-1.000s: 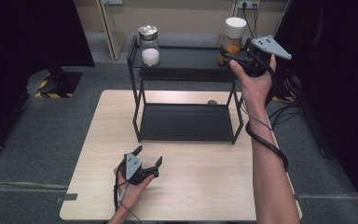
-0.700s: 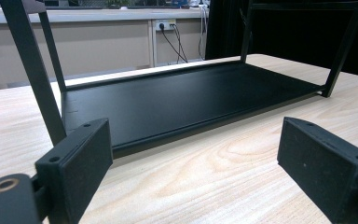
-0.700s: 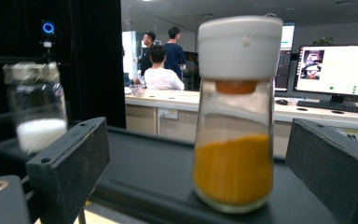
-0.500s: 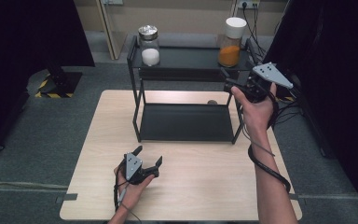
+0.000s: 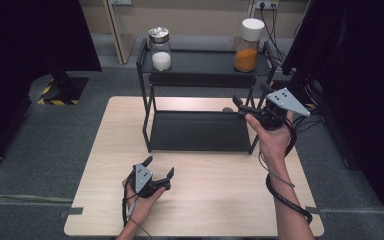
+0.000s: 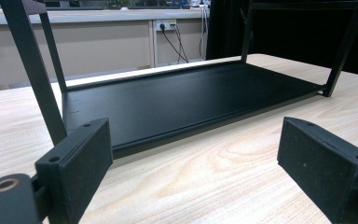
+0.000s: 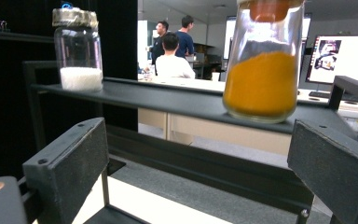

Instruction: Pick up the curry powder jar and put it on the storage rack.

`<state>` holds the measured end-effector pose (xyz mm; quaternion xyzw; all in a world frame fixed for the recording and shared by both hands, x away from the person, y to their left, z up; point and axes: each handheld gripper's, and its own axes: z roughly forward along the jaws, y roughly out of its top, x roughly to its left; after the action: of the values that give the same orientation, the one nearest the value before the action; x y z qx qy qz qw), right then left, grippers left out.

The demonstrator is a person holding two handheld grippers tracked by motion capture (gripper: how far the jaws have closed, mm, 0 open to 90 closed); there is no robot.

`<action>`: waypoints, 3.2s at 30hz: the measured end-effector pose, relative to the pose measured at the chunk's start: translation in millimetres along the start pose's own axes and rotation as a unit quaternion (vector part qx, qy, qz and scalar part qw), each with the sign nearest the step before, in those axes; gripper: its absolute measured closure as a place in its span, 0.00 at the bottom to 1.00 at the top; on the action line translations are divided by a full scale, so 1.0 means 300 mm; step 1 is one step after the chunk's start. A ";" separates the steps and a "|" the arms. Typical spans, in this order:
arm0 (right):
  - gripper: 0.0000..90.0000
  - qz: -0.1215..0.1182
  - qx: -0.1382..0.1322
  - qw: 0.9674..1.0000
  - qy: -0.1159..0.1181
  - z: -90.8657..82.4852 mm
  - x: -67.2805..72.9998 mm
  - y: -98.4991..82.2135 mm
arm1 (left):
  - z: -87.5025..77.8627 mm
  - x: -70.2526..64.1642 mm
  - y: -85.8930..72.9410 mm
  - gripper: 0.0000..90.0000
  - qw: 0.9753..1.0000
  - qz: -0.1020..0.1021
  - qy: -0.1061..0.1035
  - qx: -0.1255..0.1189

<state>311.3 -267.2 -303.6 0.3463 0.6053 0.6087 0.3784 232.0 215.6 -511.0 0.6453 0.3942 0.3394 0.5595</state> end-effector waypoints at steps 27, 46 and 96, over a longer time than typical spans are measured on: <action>0.05 0.009 0.030 0.999 0.007 -0.091 0.036 -0.187 | 0.000 -0.001 -0.003 0.11 1.000 -0.001 0.001 -0.002; 0.05 0.015 0.054 0.998 0.010 -0.159 0.047 -0.304 | -0.001 -0.002 -0.004 0.11 1.000 0.000 0.001 -0.004; 0.06 0.020 0.140 0.990 0.000 -0.322 0.088 -0.601 | -0.002 -0.006 -0.006 0.11 1.000 0.004 0.002 -0.006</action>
<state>221.3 -293.3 -487.4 0.4080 0.6775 0.5257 0.3134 230.5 214.5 -512.8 0.6432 0.3905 0.3450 0.5611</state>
